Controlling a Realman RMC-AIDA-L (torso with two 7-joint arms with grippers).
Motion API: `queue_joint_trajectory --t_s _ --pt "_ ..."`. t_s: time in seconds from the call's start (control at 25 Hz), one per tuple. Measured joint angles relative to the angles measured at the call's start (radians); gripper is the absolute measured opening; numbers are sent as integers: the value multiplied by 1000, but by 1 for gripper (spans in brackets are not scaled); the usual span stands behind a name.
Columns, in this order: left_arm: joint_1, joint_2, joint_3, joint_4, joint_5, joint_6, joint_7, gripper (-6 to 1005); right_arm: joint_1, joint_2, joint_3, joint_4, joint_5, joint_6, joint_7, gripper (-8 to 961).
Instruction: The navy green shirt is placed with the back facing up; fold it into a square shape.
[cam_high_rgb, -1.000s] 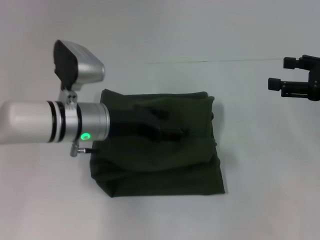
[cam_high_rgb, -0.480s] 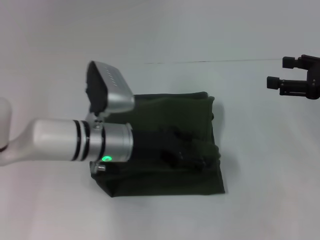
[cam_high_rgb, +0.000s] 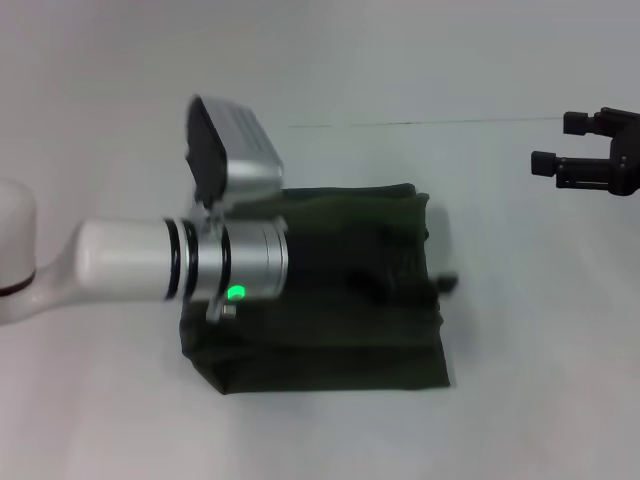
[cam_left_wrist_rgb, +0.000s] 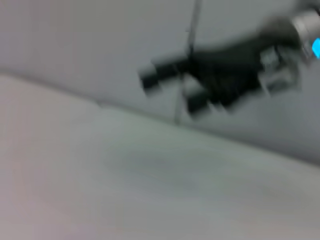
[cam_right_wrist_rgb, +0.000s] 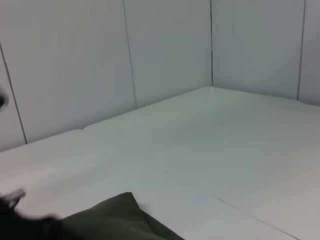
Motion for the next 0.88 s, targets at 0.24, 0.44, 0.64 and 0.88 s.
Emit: queue_joint_trajectory --t_s 0.24,0.44,0.64,0.88 --pt "-62 -3 23 -28 -47 -209 41 834 0 -1 5 1 4 0 1 899" --pt "-150 -4 76 -133 -106 -332 53 832 0 3 6 1 5 0 1 899" --pt "-183 -4 182 -163 -142 -404 33 831 -1 5 7 1 6 0 6 899" --pt "-203 -4 307 -173 -141 -459 -65 831 -7 7 5 1 6 0 20 900"
